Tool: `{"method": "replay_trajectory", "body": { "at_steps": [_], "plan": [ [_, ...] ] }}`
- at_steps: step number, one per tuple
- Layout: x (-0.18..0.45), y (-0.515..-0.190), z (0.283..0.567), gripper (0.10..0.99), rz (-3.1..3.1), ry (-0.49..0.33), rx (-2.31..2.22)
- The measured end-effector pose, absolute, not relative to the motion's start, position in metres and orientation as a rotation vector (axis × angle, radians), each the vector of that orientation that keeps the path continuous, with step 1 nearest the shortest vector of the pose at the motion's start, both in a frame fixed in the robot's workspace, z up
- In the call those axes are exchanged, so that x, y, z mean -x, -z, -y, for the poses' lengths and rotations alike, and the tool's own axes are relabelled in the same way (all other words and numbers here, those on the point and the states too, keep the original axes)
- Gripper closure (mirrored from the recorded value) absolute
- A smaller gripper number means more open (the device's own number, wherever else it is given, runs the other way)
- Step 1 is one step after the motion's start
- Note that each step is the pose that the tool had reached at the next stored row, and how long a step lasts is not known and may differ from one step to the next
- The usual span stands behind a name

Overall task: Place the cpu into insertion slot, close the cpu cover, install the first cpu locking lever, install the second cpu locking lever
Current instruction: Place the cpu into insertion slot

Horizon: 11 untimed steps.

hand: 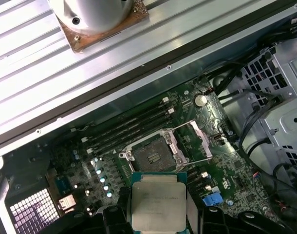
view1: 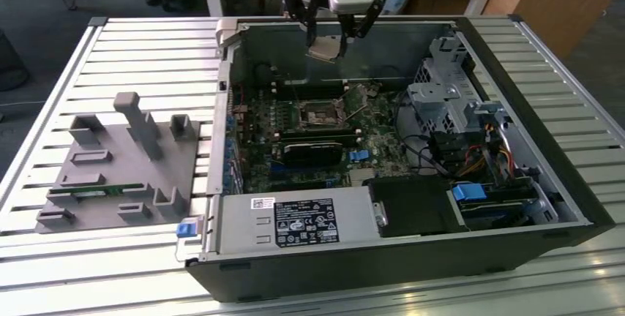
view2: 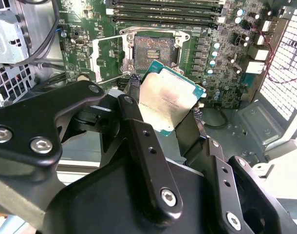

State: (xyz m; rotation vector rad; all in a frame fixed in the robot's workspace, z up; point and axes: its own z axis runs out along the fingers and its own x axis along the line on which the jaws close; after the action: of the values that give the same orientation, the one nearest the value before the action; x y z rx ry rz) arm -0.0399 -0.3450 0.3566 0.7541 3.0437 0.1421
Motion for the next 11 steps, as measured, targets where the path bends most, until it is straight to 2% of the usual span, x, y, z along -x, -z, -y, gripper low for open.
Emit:
{"method": "replay_trajectory", "body": {
  "at_steps": [11],
  "plan": [
    [0.0399, -0.3567, 0.3450, 0.545, -3.033, -0.142, -0.793]
  ]
}}
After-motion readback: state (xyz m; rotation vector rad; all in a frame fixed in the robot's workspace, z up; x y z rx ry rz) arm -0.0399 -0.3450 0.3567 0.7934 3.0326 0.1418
